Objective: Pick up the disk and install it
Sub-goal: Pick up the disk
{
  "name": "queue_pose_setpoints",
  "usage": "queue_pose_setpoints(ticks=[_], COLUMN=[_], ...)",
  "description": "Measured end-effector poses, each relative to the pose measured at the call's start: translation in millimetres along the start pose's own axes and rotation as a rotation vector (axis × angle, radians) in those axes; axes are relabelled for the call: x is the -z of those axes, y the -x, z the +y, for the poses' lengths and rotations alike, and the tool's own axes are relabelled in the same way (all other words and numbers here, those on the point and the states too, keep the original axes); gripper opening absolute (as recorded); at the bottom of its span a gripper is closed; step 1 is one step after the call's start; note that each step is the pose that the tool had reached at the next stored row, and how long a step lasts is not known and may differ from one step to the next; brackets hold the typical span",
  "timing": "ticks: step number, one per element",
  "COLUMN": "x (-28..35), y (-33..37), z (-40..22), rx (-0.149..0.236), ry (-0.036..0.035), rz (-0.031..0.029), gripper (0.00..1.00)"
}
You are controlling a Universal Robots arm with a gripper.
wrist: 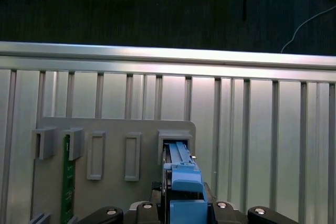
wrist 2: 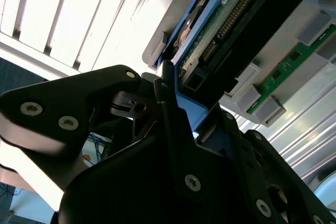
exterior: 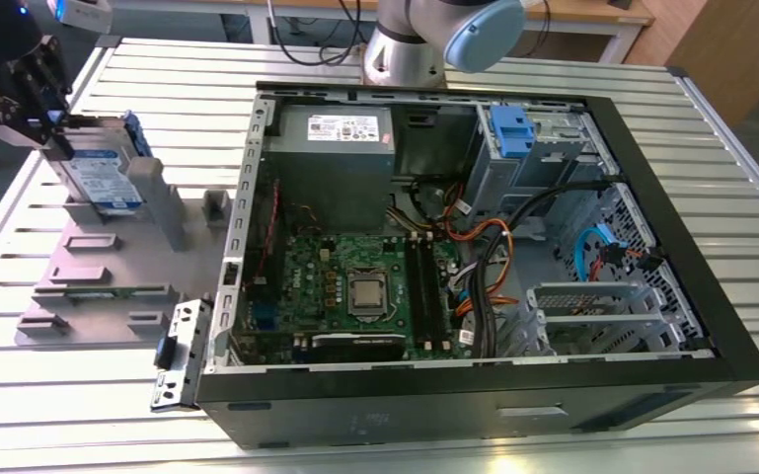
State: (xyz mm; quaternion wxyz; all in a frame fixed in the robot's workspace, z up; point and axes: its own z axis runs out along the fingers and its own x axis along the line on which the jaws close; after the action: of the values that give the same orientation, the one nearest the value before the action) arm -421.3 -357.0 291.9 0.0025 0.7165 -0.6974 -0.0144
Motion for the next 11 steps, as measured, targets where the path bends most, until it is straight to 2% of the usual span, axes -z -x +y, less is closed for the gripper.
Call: queue_pose_setpoints(ticks=[11], x=[1.6], y=[0.0], z=[0.1], rx=[0.000], ry=[0.0001], rz=[0.0003], gripper=[0.37])
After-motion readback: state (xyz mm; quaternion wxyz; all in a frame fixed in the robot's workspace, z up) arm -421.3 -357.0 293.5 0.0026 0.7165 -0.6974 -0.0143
